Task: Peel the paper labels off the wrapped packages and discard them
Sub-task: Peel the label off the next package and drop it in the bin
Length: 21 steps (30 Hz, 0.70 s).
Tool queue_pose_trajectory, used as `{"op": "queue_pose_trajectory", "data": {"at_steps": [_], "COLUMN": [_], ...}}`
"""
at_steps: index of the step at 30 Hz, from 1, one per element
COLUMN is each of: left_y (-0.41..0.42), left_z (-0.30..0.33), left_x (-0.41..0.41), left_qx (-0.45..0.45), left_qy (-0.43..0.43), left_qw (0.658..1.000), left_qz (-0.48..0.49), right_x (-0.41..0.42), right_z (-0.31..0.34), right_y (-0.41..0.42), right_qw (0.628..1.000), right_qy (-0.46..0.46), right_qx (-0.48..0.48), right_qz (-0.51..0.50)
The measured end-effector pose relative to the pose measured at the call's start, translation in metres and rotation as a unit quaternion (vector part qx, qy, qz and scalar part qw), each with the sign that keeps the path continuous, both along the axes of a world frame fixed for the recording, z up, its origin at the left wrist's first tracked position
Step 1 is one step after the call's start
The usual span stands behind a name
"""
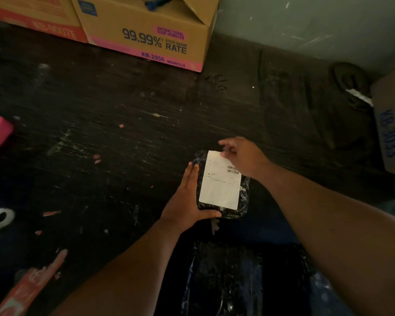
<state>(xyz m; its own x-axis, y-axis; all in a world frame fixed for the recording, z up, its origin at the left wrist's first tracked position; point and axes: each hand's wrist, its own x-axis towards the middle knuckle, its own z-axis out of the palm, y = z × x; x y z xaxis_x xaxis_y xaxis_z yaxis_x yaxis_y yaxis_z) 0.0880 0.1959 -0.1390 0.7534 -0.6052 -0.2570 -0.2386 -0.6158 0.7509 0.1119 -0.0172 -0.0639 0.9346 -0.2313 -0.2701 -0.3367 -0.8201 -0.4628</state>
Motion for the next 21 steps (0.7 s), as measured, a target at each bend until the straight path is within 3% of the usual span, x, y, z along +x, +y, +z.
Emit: {"op": "queue_pose_trajectory", "data": {"at_steps": [5,9,16,21], "left_y": [0.000,-0.001,0.000,-0.001], "left_z": [0.005,0.012,0.021,0.032], "left_x": [-0.001,-0.001,-0.001,0.015], "left_qx": [0.029,0.072,0.089,0.085], "left_qy": [-0.015,-0.073,-0.071,-0.062], "left_qw": [0.999,0.995,0.993,0.992], "left_qz": [-0.004,-0.023,-0.037,-0.069], "right_x": [-0.005,-0.008,-0.014,-0.020], "right_z": [0.004,0.005,0.027,0.022], "right_y": [-0.006,0.001,0.003,0.001], "right_qw": [0.993,0.993,0.988,0.993], "right_qy": [0.097,0.058,0.031,0.042], "right_qx": [-0.068,-0.104,-0.127,-0.105], "right_qz": [0.010,-0.005,0.076,0.021]}}
